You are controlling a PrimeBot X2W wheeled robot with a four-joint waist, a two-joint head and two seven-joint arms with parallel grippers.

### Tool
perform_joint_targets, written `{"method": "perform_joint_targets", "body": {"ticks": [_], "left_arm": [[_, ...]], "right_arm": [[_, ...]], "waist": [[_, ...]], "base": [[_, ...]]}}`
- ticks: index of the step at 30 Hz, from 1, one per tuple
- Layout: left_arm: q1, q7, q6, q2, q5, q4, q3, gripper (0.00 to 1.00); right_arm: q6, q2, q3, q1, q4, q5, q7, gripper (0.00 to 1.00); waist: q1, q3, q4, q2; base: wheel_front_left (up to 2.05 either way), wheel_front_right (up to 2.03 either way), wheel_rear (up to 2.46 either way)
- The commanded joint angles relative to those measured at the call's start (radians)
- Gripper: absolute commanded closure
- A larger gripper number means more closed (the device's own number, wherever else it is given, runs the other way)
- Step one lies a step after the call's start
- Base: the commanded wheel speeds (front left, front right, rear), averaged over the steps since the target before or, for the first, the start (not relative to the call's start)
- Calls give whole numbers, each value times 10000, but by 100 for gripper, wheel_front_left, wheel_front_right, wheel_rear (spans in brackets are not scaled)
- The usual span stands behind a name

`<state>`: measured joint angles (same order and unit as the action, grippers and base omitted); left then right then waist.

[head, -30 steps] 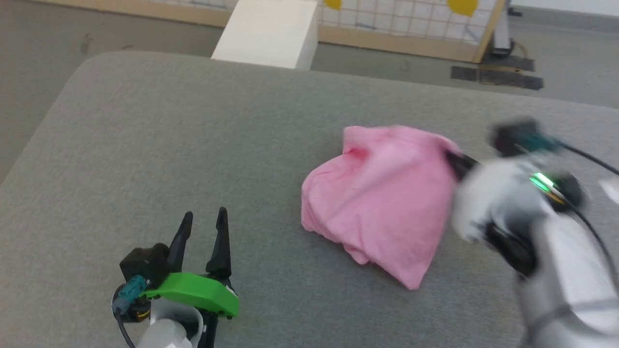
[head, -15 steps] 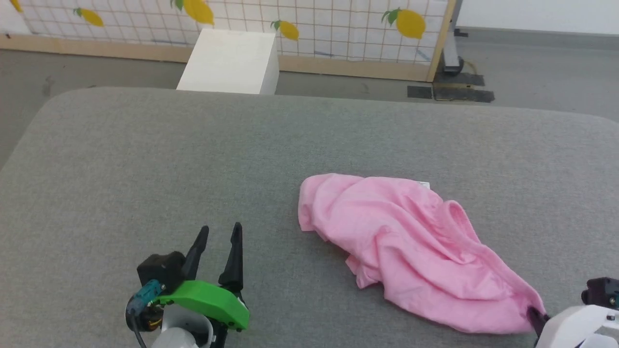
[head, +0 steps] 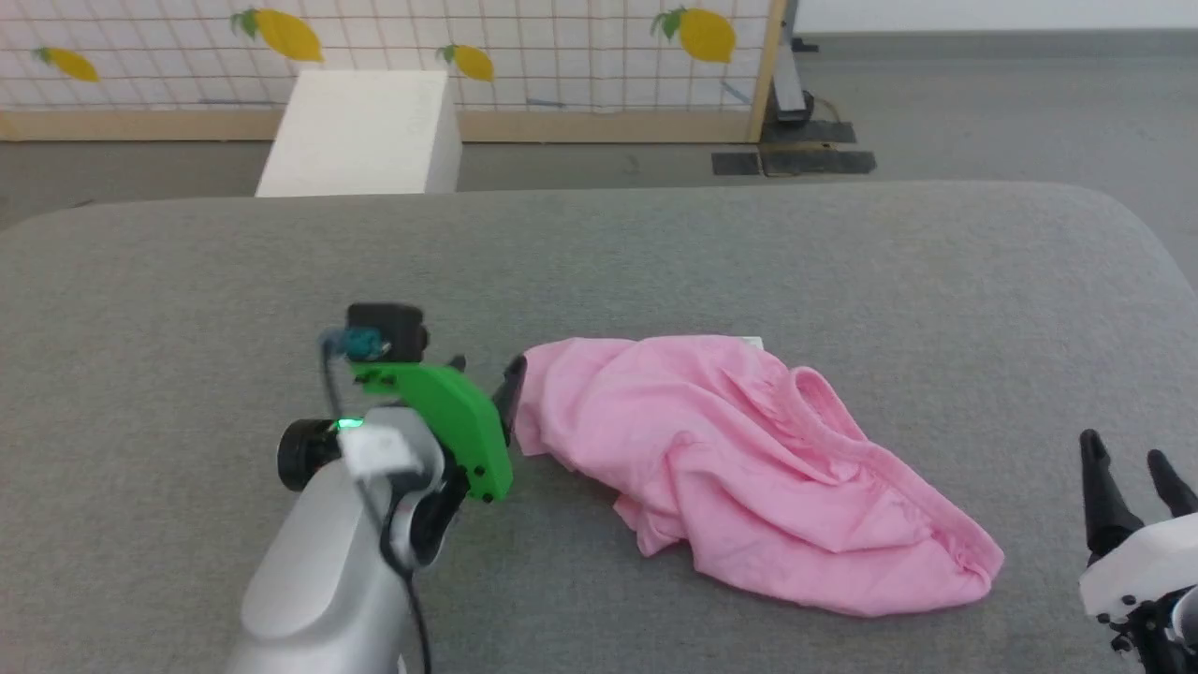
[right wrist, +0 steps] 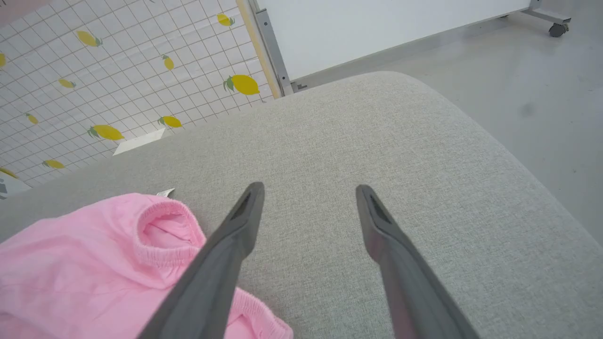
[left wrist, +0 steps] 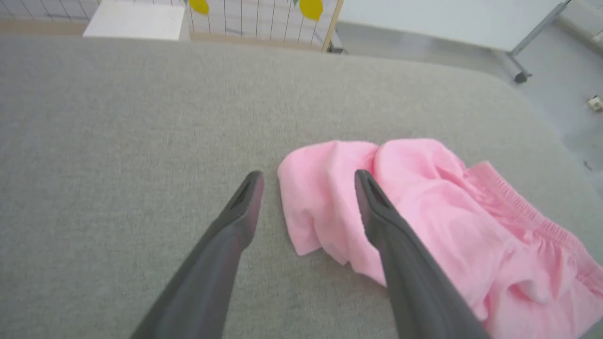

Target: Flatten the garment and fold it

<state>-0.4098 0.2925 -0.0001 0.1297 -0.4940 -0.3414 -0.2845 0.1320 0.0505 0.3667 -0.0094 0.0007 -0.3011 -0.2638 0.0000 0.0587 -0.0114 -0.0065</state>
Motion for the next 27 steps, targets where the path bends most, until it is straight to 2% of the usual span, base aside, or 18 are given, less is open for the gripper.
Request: {"method": "perform_joint_targets", "body": {"ticks": [1,5,10,11,12,17,22,27], "left_arm": [[-386,1034,160,-28,-153,-481,-185,0],[-1245,2739,313,31,75,-1414,-716,0],[-1286,3367,108,-97,6,-2167,-1090,0],[-1241,3303,92,-103,23,-2247,-1130,28],[-1204,3228,71,-99,29,-2293,-1146,100],[-1342,1941,89,1,-101,-2096,-681,100],[-1671,411,365,149,-365,-1153,222,100],[-667,134,820,431,-499,-62,657,100]], "right_arm": [[-13,-2,-118,-143,69,24,11,0],[-13,-2,-430,-203,317,-176,134,0],[-13,-2,-548,-201,645,-201,379,0],[-13,-2,-538,-209,695,-173,420,0],[-13,-2,-533,-216,727,-158,450,0],[-13,-2,-563,-248,899,-85,549,0],[-13,-3,-683,-294,947,-3,532,0],[-13,-3,-893,-345,964,-20,481,0]], "waist": [[0,417,-445,65],[0,789,-855,65],[0,974,-1085,65],[0,1000,-1089,65],[0,1012,-1080,65],[0,860,-750,65],[0,541,-230,65],[0,311,189,65]], "base": [[0,0,0],[0,0,0],[0,0,0],[0,0,0],[0,0,0],[0,0,0],[0,0,0],[0,0,0]]}}
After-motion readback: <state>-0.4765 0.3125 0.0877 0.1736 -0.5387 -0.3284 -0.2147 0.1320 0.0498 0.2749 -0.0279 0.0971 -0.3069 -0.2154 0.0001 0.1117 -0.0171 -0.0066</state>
